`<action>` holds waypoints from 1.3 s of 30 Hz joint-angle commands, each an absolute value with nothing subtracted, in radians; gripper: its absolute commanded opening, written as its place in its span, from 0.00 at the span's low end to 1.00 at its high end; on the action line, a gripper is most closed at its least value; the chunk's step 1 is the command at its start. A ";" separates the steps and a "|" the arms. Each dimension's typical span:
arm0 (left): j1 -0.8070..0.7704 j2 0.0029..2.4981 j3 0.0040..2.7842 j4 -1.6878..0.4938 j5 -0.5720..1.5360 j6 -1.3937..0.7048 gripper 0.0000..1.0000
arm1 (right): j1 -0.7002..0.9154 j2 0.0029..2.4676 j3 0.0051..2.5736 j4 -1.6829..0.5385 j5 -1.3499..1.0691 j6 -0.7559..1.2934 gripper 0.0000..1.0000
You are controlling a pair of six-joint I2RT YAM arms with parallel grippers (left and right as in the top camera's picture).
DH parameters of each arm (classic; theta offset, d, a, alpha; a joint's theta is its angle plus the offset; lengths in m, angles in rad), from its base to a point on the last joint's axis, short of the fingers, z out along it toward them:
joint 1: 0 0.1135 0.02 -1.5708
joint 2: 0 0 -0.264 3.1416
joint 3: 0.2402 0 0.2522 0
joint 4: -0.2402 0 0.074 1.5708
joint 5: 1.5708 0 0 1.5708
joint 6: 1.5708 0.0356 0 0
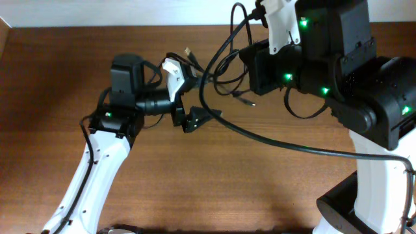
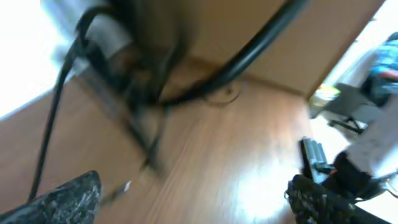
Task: Untangle cables
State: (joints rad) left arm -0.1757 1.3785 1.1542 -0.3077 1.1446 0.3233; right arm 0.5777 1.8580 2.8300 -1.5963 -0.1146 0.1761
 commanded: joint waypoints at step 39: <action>0.385 1.426 1.164 -0.411 1.052 0.095 0.00 | -0.108 1.773 2.837 -1.594 0.438 0.364 0.04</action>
